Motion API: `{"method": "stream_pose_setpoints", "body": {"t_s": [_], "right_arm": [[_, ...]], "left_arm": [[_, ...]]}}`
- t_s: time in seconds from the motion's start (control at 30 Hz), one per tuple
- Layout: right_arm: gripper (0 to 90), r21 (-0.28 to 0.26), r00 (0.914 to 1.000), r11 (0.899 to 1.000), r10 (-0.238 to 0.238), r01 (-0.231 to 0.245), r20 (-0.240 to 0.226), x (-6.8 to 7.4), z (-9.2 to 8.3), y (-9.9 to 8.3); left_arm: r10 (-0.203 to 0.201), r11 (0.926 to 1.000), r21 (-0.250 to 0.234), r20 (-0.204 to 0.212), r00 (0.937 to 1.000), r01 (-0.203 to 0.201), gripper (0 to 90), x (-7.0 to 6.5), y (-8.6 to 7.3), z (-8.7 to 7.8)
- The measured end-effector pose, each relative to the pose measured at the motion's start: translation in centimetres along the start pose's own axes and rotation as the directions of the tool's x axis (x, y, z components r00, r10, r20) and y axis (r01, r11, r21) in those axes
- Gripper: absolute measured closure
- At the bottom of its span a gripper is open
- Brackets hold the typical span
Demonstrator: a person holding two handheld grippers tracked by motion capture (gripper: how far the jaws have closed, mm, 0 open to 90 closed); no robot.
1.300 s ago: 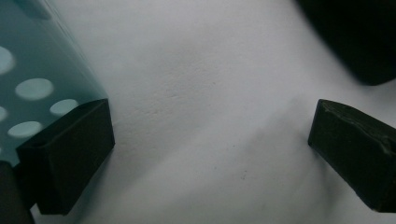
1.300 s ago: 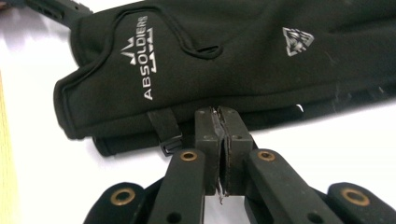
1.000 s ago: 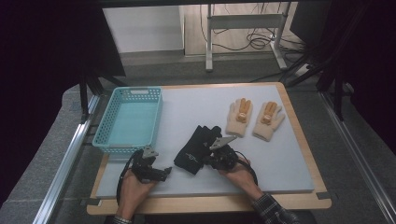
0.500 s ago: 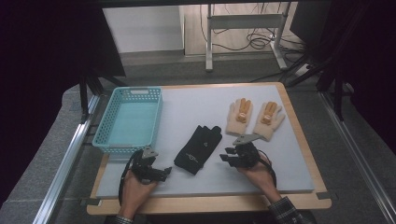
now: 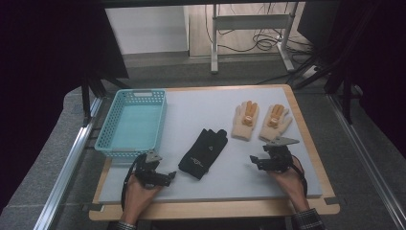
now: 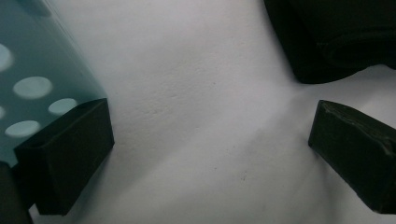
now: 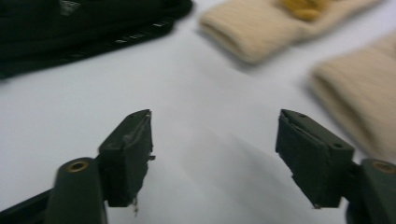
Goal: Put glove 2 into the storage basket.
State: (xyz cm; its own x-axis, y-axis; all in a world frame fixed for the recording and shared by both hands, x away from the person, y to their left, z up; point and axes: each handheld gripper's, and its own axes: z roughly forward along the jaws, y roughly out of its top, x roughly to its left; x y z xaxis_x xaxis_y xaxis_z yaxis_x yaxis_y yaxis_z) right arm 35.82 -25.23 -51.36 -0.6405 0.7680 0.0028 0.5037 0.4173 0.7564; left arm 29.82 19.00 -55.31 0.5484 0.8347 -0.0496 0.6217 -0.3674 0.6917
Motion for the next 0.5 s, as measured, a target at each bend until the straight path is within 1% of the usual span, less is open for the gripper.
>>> {"method": "stream_pose_setpoints", "body": {"t_s": [0.07, 0.1, 0.13, 0.17, 0.23, 0.27, 0.3, 0.33, 0.37, 0.43, 0.5], "right_arm": [[19.7, 0.0, 0.9992, 1.0, 0.017, -0.017, 0.036, -1.0, -0.7, -0.6], [19.7, 0.0, 0.9992, 1.0, 0.017, -0.017, 0.036, -1.0, -0.7, -0.6], [18.0, 0.004, 0.9986, 1.0, 0.026, -0.026, 0.047, -1.6, -0.8, -1.0], [16.7, 0.004, 0.9986, 1.0, 0.026, -0.026, 0.047, -1.6, -0.8, -1.0], [13.3, 0.028, 0.9982, 0.999, 0.038, -0.04, 0.046, -2.1, -0.7, -1.7], [13.3, 0.028, 0.9982, 0.999, 0.038, -0.04, 0.046, -2.1, -0.7, -1.7], [11.0, 0.049, 0.9979, 0.998, 0.035, -0.038, 0.054, -2.3, -0.4, -2.0], [11.0, 0.049, 0.9979, 0.998, 0.035, -0.038, 0.054, -2.3, -0.4, -2.0], [10.4, 0.061, 0.998, 0.998, 0.028, -0.031, 0.058, -2.3, -0.3, -2.1], [9.2, 0.06, 0.9973, 0.998, 0.009, -0.014, 0.073, -2.3, -0.2, -2.2], [8.4, 0.063, 0.997, 0.998, 0.002, -0.007, 0.077, -2.2, -0.1, -2.2]], "left_arm": [[0.0, 1.0, 0.0, 0.0, 1.0, 0.0, 0.3, 0.0, 0.0, 0.0], [-0.001, 1.0, 0.0, 0.0, 1.0, 0.001, 0.3, 0.0, 0.0, 0.0], [-0.001, 1.0, 0.0, 0.0, 1.0, 0.001, 0.3, 0.0, 0.0, 0.0], [-0.001, 1.0, 0.001, 0.0, 1.0, 0.001, 0.3, 0.0, 0.0, 0.0], [-0.001, 1.0, 0.001, 0.0, 1.0, 0.001, 0.3, 0.0, 0.0, 0.0], [-0.001, 1.0, 0.001, 0.0, 1.0, 0.001, 0.3, 0.0, 0.0, 0.0], [-0.001, 1.0, 0.001, 0.0, 1.0, 0.001, 0.3, 0.0, 0.0, 0.0], [0.0, 1.0, 0.001, 0.0, 1.0, 0.0, 0.3, 0.0, 0.0, 0.0], [0.0, 1.0, 0.001, 0.0, 1.0, 0.0, 0.3, 0.0, 0.0, 0.0], [0.0, 1.0, 0.001, 0.0, 1.0, 0.0, 0.3, 0.0, 0.0, 0.0], [0.0, 1.0, 0.001, -0.001, 1.0, 0.0, 0.3, 0.0, 0.0, 0.0]]}}
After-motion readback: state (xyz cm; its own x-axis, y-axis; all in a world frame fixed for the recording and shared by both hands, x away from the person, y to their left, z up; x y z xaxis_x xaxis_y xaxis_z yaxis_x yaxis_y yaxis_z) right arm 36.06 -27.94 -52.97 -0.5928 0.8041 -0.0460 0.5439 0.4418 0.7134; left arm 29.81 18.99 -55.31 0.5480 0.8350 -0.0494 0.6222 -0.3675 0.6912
